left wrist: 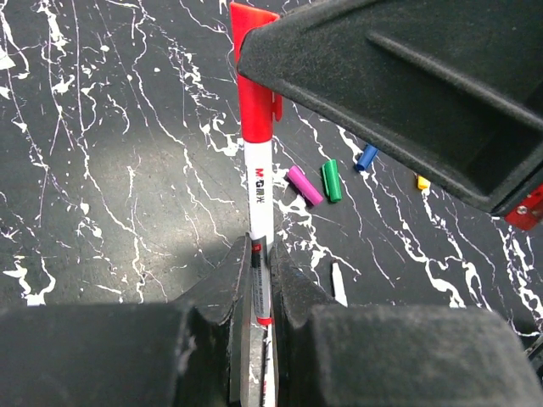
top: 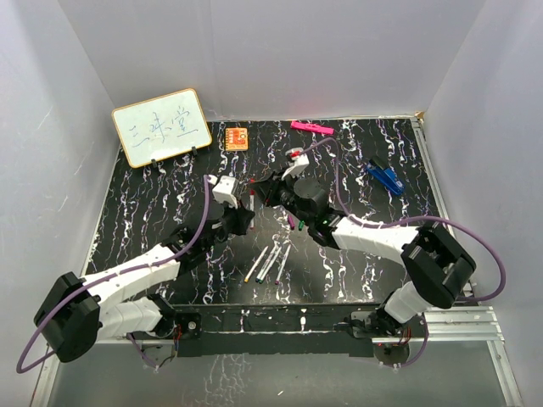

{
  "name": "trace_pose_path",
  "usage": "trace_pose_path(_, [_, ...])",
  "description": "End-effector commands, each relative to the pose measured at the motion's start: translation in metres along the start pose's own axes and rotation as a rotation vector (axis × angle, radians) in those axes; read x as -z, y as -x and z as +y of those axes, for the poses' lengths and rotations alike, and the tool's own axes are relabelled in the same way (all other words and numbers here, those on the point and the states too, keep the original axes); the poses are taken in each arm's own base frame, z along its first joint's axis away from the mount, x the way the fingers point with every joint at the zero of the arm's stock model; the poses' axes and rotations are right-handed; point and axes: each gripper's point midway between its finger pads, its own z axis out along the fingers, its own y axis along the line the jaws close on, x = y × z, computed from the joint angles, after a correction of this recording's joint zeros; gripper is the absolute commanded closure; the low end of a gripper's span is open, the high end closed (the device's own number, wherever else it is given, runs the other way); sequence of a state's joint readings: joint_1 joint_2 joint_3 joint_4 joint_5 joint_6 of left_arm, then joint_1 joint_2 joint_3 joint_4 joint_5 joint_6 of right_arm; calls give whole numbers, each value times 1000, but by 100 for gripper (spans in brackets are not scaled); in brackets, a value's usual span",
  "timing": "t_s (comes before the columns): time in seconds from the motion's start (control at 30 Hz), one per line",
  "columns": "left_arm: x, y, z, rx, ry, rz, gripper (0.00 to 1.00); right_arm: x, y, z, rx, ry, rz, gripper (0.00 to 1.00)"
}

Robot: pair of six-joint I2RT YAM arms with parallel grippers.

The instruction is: Insert the pens into the pen caps

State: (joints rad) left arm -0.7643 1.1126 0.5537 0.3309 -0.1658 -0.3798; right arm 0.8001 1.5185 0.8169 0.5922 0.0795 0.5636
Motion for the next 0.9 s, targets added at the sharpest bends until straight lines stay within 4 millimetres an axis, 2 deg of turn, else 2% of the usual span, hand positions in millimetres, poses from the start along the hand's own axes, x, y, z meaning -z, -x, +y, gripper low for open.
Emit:
trace_pose_path(0.0, [10, 45, -12, 76, -47, -159, 100, 2, -7, 5, 144, -55, 85, 100])
trace_pose_path(0.03, [10, 36, -9, 79, -38, -134, 100, 1, 10, 6, 170, -74, 40, 99])
trace_pose_path(0.1, [12, 20, -1, 85, -11, -91, 100, 4, 40, 6, 212, -119, -45, 88])
trace_pose_path(0.13, [12, 13, 3, 85, 6, -74, 100, 6, 54, 6, 233, -143, -81, 78])
trace_pose_path(0.23, [13, -1, 14, 80, 51, -34, 100, 15, 86, 2, 279, -207, -170, 39])
trace_pose_path(0.27, [13, -4, 17, 78, 69, -24, 100, 18, 92, 0, 292, -226, -189, 30])
trace_pose_path(0.33, [12, -6, 23, 67, 103, -11, 100, 23, 101, -5, 312, -260, -217, 19])
trace_pose_path(0.4, [10, -6, 29, 48, 141, -6, 100, 29, 108, -11, 311, -300, -245, 13])
trace_pose_path(0.57, [2, -6, 47, 0, 235, 36, 100, 40, 119, -26, 260, -338, -300, 13])
trace_pose_path(0.67, [-5, -11, 59, 3, 270, 89, 100, 40, 125, -37, 221, -324, -298, 2])
trace_pose_path(0.87, [-18, -25, 81, 9, 329, 184, 100, 42, 130, -71, 156, -333, -260, 2])
